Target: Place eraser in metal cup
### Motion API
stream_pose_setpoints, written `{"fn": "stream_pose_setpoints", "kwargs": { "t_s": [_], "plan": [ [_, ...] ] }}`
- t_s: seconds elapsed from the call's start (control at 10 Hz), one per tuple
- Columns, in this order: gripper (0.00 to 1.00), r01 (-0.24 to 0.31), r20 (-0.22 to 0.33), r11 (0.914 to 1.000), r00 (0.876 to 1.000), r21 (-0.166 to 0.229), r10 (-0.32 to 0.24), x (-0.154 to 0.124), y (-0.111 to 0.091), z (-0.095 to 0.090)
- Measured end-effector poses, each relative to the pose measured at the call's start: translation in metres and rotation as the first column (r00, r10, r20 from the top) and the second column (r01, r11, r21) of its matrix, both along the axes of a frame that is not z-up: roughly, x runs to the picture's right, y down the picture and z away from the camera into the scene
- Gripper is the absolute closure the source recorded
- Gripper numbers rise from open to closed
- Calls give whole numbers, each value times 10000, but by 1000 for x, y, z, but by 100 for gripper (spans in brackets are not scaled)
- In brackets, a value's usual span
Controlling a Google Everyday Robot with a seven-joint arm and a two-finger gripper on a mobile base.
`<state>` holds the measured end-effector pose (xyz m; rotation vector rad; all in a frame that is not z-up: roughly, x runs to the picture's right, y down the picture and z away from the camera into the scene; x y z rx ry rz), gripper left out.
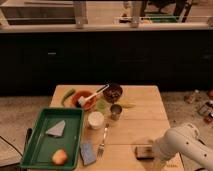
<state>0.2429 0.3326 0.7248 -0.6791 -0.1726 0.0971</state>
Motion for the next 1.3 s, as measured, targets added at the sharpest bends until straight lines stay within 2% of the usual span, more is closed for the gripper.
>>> {"fn": "stream_pose_setpoints", "kwargs": {
  "t_s": [0.5,1.1,1.2,1.3],
  "plan": [
    [20,111,584,9999,9982,95,-117,-3,-1,13],
    [20,177,948,9998,9953,121,-187,-1,-4,25],
    [22,209,990,9997,9948,125,-221,-1,-5,26],
    [30,232,1015,9996,9945,136,-245,0,-5,25]
  ]
}}
